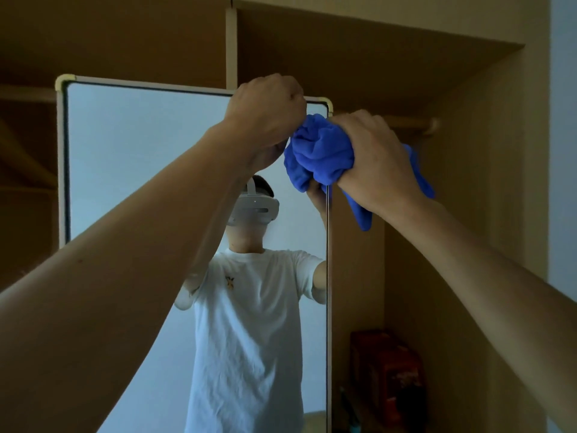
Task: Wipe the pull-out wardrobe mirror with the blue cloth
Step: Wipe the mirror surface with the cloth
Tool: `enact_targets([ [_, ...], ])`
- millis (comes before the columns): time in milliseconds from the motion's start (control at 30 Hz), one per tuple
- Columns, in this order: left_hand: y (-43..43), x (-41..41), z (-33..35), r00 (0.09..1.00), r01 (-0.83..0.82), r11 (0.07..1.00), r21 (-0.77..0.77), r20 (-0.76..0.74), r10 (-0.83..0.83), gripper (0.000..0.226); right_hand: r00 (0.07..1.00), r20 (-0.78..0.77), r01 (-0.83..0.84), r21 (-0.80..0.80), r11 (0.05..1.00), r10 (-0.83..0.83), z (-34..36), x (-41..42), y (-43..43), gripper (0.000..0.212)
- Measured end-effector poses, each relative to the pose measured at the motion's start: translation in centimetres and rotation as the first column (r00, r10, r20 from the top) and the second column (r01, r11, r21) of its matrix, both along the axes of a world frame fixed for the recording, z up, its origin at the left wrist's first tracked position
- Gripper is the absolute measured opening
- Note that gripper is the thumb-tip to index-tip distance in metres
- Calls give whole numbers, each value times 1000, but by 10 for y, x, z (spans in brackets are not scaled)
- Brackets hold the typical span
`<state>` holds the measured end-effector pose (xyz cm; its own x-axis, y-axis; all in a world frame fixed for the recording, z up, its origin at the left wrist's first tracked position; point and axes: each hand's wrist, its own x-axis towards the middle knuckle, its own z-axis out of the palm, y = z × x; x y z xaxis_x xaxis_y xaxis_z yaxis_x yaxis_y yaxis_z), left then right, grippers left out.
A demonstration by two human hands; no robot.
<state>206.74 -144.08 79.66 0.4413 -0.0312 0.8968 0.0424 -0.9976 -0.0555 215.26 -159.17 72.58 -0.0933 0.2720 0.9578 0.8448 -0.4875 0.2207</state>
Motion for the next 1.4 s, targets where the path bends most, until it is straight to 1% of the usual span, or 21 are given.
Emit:
enact_targets([
  [67, 0, 0, -2, 1000, 7, 1000, -11, 17, -7, 43, 999, 27, -34, 53, 998, 33, -16, 0, 1, 17],
  [100, -1, -1, -3, 1000, 9, 1000, -20, 25, -9, 43, 999, 16, -52, 60, 997, 51, -25, 0, 0, 17],
  [200, -2, 0, -4, 999, 14, 999, -30, 40, -12, 43, 990, -69, -125, 4, 992, 125, -46, 1, -1, 16],
  [267, -2, 1, -5, 998, 20, 999, -32, 56, -18, 44, 990, -90, -116, -43, 992, 112, -58, 2, -2, 18],
  [367, -2, 2, -11, 997, 28, 999, -33, 77, -25, 48, 993, -69, -99, -25, 995, 97, -72, 1, -3, 21],
  [433, -3, 3, -17, 997, 2, 1000, -4, 71, -2, 51, 996, -75, -47, -32, 998, 44, -74, 0, -4, 27],
  [500, -3, 4, -23, 996, -39, 999, 35, 76, 36, 54, 993, -116, -27, -65, 998, 19, -71, 1, -3, 32],
  [600, -2, 6, -27, 993, -82, 994, 69, 92, 75, 56, 979, -187, -97, -76, 992, 82, -70, -1, -3, 39],
  [700, -3, 5, -32, 993, -76, 995, 59, 97, 70, 58, 978, -155, -148, -23, 989, 142, -72, -5, -3, 33],
  [767, -4, 1, -39, 993, -67, 997, 46, 100, 63, 58, 970, -196, -151, -30, 988, 142, -71, -5, -4, 37],
  [833, -5, -4, -51, 993, -53, 998, 46, 107, 48, 57, 956, -262, -153, -50, 987, 135, -73, -4, -3, 43],
  [867, -6, -7, -58, 994, -33, 999, 41, 108, 28, 55, 952, -286, -132, -46, 990, 114, -75, -3, -2, 40],
  [900, -7, -10, -67, 994, -9, 999, 32, 106, 6, 53, 958, -274, -98, -32, 995, 85, -78, -3, -2, 36],
  [933, -9, -13, -76, 994, 9, 1000, 22, 106, -11, 51, 971, -234, -61, -12, 998, 56, -81, -4, -3, 41],
  [1000, -11, -19, -99, 993, 30, 1000, 1, 114, -30, 46, 981, -184, -57, 5, 998, 57, -88, -6, -5, 54],
  [1200, -14, -31, -167, 992, 88, 992, -94, 101, -78, 40, 972, -216, -85, 23, 996, 88, -107, 0, -4, 57],
  [1267, -17, -33, -184, 991, 103, 989, -104, 95, -94, 42, 969, -231, -88, 26, 996, 91, -117, 3, -3, 58],
  [1400, -18, -35, -206, 994, 97, 988, -119, 60, -90, 58, 958, -272, -93, 18, 996, 94, -138, 10, 0, 59],
])
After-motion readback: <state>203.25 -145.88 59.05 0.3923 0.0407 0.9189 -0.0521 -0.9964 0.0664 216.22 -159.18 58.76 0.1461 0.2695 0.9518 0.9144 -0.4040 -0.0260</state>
